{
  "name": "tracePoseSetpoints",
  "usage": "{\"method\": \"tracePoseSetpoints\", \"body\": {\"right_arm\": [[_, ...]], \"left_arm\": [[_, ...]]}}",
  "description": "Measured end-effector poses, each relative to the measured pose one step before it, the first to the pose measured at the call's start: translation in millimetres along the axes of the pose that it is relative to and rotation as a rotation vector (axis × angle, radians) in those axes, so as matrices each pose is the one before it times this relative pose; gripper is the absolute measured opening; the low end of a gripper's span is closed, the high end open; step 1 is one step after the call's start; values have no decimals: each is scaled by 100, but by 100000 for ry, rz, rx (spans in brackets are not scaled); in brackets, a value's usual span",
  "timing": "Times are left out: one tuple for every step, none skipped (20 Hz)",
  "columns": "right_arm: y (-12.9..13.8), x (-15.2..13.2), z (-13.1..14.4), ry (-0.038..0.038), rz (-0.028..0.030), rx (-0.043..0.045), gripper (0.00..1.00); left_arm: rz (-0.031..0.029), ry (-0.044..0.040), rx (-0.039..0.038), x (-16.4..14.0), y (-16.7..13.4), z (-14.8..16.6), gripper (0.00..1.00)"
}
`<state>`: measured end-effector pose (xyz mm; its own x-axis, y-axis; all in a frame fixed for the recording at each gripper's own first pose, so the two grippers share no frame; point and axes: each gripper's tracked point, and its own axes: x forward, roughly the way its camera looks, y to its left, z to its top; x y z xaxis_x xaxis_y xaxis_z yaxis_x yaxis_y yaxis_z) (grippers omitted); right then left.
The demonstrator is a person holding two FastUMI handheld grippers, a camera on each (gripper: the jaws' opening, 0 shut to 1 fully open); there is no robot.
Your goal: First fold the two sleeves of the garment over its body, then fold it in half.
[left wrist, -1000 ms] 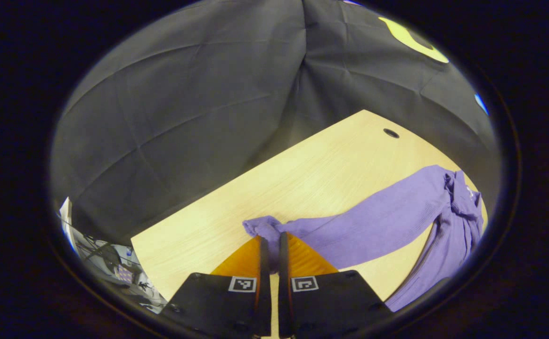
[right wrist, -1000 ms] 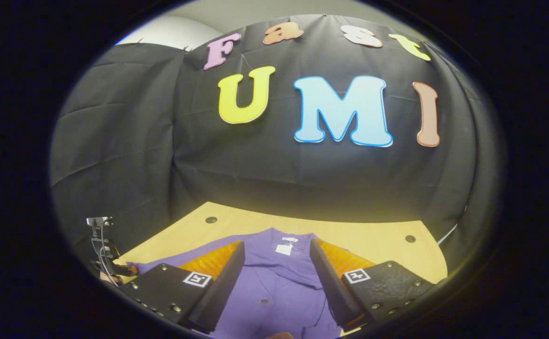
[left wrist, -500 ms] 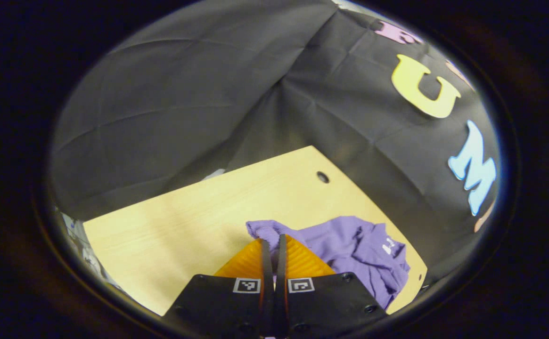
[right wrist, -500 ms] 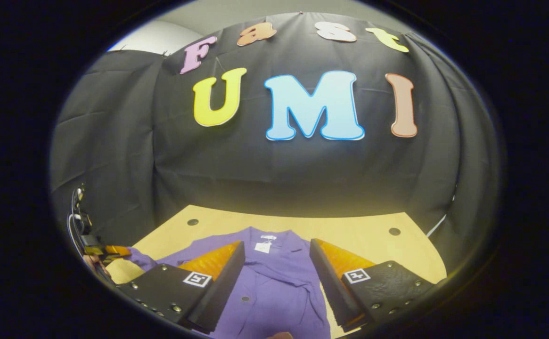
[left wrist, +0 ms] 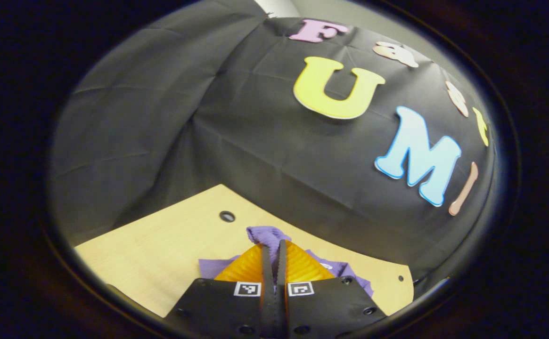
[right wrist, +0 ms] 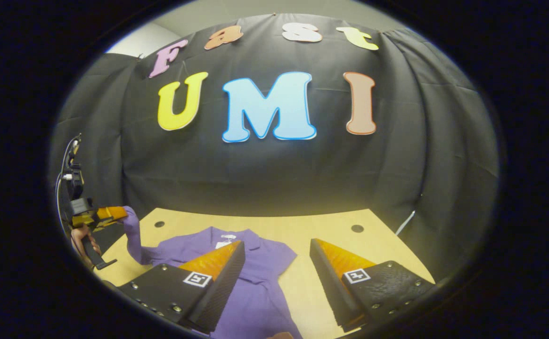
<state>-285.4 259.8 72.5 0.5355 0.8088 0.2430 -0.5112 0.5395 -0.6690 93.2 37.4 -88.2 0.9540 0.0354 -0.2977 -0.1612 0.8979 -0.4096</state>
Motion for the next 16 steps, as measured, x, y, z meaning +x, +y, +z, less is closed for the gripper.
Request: {"method": "tracePoseSetpoints", "body": {"right_arm": [[-742,-158,-90,308,-1837,406,87],[-672,-121,-249,485,-1780,366,86],[-1178,-363,-159,508,-2850,1038,82],[-1099,-147,-182,290,-2771,751,87],[-634,-165,-178,324,-1737,173,82],[-453,-42,-127,506,-1602,184,87],[-971,-238,-371,567,-1946,205,87],[-717,-155,-278,503,-1415,25,87],[-590,-111,-315,582,-1251,-1,86],[-669,-139,-235,438,-1525,193,86],[-374,-171,-141,432,-882,288,86],[-337,-34,-217,426,-761,304,87],[-573,-251,-197,410,-1012,692,87],[-415,-220,-104,69,-560,649,87],[-204,-47,-29,-35,-295,310,87],[-174,-36,40,68,-208,102,87]], "left_arm": [[-3064,1394,2299,456,-1942,-658,6],[-2705,948,3566,972,-2034,-870,6],[-6170,2650,6594,1389,-4588,-1910,7],[-3830,2559,4009,813,-2661,-1318,6],[-3009,2291,2903,978,-2030,-1113,6],[-2358,2557,2581,1039,-1863,-1535,6],[-2907,4585,3815,1309,-2464,-2040,6],[-1427,2808,2299,921,-1163,-1119,6],[-1436,3089,2440,917,-1390,-1366,6],[-1730,2724,2429,1017,-1653,-1122,6],[-969,1740,2053,674,-949,-897,6],[-946,1741,2182,725,-952,-790,6],[-1028,2748,3091,1175,-1381,-1434,6],[-610,2261,1928,674,-844,-974,6],[-401,1799,1704,586,-519,-746,6],[104,2353,1806,524,-347,-839,6]]}}
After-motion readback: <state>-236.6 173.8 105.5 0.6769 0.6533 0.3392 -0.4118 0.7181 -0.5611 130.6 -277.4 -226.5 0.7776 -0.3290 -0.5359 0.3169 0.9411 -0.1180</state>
